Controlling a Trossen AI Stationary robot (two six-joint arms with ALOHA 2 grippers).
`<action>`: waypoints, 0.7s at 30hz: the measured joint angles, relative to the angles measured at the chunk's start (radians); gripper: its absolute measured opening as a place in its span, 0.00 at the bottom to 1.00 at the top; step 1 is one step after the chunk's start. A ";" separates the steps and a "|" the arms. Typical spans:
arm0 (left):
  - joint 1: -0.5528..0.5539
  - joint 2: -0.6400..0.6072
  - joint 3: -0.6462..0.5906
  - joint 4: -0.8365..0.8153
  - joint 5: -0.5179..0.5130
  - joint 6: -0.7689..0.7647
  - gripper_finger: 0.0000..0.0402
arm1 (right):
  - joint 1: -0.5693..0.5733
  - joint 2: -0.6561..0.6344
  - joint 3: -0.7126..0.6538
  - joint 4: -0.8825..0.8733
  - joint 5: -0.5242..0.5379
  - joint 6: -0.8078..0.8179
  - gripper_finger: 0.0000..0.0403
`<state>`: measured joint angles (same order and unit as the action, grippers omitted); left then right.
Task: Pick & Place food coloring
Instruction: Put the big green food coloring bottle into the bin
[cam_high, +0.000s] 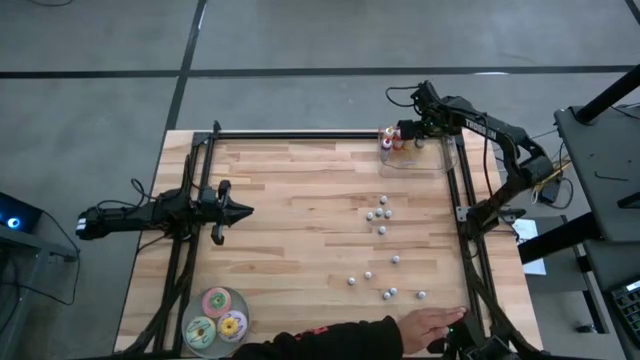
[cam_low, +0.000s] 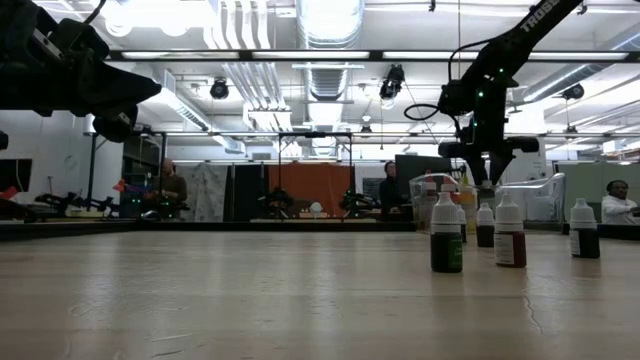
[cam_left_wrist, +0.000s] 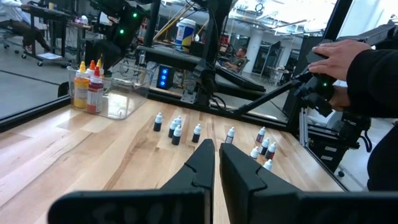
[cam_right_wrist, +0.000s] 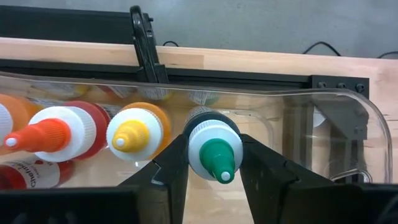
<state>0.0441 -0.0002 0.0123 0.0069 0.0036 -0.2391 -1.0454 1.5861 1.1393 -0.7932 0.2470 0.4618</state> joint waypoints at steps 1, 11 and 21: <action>0.000 0.000 0.000 0.000 0.000 0.000 0.00 | 0.000 0.001 0.000 0.000 0.000 -0.001 0.28; 0.000 0.000 0.000 0.000 0.000 0.000 0.00 | -0.001 0.001 0.000 0.022 -0.004 -0.017 0.29; 0.000 0.000 0.000 0.000 0.000 0.000 0.00 | -0.001 0.001 -0.001 0.023 -0.012 -0.024 0.29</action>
<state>0.0441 -0.0002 0.0120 0.0070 0.0036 -0.2390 -1.0466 1.5871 1.1385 -0.7700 0.2352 0.4381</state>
